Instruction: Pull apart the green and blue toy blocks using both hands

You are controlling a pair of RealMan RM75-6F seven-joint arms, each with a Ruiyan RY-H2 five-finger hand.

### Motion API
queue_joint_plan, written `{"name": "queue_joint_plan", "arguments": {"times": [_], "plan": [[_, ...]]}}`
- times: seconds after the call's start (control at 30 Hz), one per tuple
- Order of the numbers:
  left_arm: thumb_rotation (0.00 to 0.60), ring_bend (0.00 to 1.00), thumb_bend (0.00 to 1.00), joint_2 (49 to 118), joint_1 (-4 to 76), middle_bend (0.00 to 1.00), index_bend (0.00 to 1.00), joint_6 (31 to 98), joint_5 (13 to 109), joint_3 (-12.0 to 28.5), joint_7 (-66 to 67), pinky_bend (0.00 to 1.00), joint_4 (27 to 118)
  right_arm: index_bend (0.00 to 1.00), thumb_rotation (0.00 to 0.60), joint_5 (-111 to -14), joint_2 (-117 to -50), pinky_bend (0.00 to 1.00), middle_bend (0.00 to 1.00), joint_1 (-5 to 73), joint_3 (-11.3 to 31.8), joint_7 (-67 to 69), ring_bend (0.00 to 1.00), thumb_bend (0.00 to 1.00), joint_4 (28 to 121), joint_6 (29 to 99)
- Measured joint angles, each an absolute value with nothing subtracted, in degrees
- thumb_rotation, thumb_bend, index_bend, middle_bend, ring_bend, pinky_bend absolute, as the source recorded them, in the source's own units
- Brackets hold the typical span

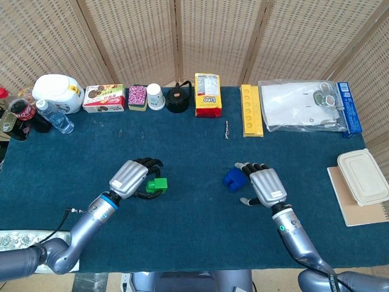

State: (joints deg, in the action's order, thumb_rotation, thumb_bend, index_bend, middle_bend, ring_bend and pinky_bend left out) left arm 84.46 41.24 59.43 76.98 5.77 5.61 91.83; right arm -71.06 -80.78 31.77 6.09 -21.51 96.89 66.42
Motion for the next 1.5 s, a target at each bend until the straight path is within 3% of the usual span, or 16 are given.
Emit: {"name": "queue_joint_plan", "arguments": {"times": [0.17, 0.23, 0.27, 0.33, 0.4, 0.47, 0.83, 1.17, 1.5], "plan": [[0.413, 0.30, 0.50, 87.58, 42.12, 0.32, 0.69, 58.54, 77.81, 5.87, 6.02, 0.38, 88.91, 0.16, 0.522, -71.15, -79.72, 0.32, 0.25, 31.05, 6.55, -21.20, 0.28, 0.16, 97.39, 67.46], [0.408, 0.25, 0.46, 88.36, 42.37, 0.32, 0.66, 58.24, 77.93, 5.83, 6.76, 0.34, 87.84, 0.16, 0.521, -71.31, -78.83, 0.31, 0.25, 30.74, 7.04, -20.69, 0.28, 0.16, 97.81, 68.23], [0.405, 0.22, 0.43, 88.63, 42.53, 0.30, 0.61, 57.80, 77.77, 5.78, 7.45, 0.32, 87.42, 0.16, 0.520, -71.46, -78.18, 0.31, 0.25, 30.54, 7.42, -20.31, 0.28, 0.16, 98.14, 68.65], [0.399, 0.10, 0.33, 88.62, 42.76, 0.21, 0.38, 56.74, 76.90, 5.72, 8.69, 0.25, 87.37, 0.16, 0.521, -71.69, -77.07, 0.31, 0.25, 30.24, 7.99, -19.73, 0.27, 0.16, 98.62, 69.32], [0.395, 0.03, 0.29, 88.33, 42.99, 0.13, 0.21, 55.58, 75.15, 5.75, 10.52, 0.20, 87.82, 0.16, 0.522, -71.98, -75.87, 0.31, 0.24, 29.89, 8.64, -18.63, 0.27, 0.17, 99.18, 69.98], [0.399, 0.00, 0.27, 87.78, 43.05, 0.10, 0.12, 54.98, 73.36, 5.92, 12.29, 0.17, 88.86, 0.16, 0.521, -72.26, -74.80, 0.31, 0.24, 29.48, 9.28, -17.34, 0.27, 0.17, 99.60, 70.66], [0.398, 0.00, 0.26, 82.31, 38.99, 0.08, 0.10, 62.41, 73.73, 6.34, 13.62, 0.15, 93.84, 0.18, 0.526, -72.35, -72.09, 0.33, 0.27, 26.87, 11.29, -11.64, 0.29, 0.17, 98.16, 73.60], [0.397, 0.00, 0.26, 72.50, 27.61, 0.08, 0.10, 76.82, 79.76, 1.76, 12.33, 0.15, 99.09, 0.21, 0.525, -68.42, -70.64, 0.34, 0.29, 22.25, 10.43, -12.35, 0.30, 0.17, 95.91, 76.13], [0.401, 0.00, 0.26, 66.55, 16.04, 0.08, 0.11, 87.77, 82.47, -2.51, 5.68, 0.15, 97.95, 0.23, 0.522, -67.69, -68.28, 0.33, 0.30, 16.96, 7.73, -11.83, 0.30, 0.17, 95.87, 78.74]]}}
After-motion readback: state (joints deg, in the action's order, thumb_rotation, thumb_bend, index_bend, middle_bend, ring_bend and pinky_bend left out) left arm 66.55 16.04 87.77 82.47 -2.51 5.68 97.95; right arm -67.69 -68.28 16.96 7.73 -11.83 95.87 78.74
